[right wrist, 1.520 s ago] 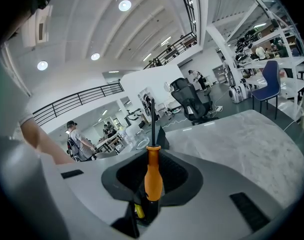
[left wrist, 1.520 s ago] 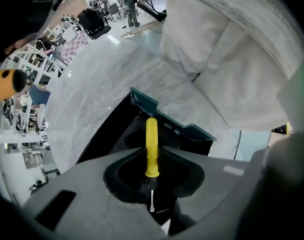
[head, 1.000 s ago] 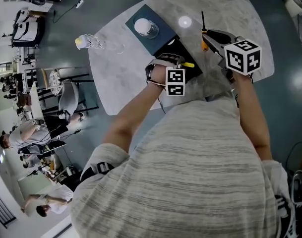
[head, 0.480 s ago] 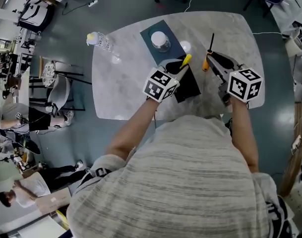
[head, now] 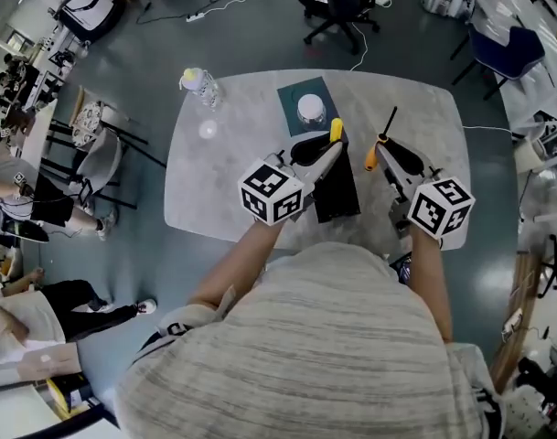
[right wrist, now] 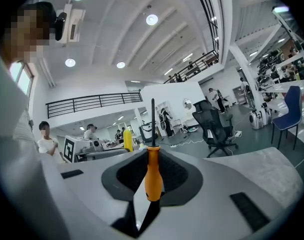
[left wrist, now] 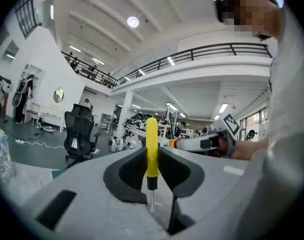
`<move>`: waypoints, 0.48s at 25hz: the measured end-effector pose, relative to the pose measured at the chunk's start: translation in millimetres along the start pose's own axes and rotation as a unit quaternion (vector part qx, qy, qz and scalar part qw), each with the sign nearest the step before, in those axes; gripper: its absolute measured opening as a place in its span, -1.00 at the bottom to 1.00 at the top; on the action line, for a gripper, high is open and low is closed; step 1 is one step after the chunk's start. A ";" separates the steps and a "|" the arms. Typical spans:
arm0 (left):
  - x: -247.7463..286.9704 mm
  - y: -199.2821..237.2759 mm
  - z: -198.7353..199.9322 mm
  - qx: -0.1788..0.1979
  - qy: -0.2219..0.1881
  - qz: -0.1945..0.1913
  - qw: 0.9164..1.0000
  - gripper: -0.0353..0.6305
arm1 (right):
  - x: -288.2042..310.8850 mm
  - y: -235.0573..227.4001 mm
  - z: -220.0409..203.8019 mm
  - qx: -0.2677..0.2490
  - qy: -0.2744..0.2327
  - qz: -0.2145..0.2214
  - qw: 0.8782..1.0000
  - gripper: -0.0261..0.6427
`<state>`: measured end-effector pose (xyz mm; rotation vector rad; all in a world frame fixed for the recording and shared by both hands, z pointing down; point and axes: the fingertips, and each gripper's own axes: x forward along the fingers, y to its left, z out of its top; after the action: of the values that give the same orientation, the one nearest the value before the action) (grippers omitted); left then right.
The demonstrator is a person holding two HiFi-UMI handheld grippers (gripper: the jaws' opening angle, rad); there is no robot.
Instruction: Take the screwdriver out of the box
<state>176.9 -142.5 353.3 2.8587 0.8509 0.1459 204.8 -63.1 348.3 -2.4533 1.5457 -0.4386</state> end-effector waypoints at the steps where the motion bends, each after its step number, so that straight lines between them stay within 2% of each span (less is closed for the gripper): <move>1: -5.5 -0.2 8.3 -0.006 -0.018 0.001 1.000 -0.66 | 0.0 5.0 4.1 -0.005 -0.004 0.004 1.000 -0.72; 3: -17.7 -3.5 24.3 -0.011 -0.049 0.002 0.999 -0.66 | -2.7 15.7 13.9 -0.012 -0.014 0.011 1.000 -0.72; 5: -28.8 -8.2 39.9 0.001 -0.071 0.005 0.997 -0.66 | -5.6 25.8 26.3 -0.019 -0.025 0.019 0.999 -0.72; 8: -52.2 -13.5 57.5 0.026 -0.092 0.024 0.995 -0.66 | -6.8 46.7 36.6 -0.028 -0.035 0.035 0.998 -0.72; 12: -74.5 -16.0 68.8 0.027 -0.109 0.036 0.993 -0.66 | -2.8 70.9 37.9 -0.040 -0.040 0.052 0.997 -0.72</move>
<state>115.6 -178.6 279.2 2.8872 0.7187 -0.1819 157.6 -90.3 289.1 -2.4027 1.6771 -0.2616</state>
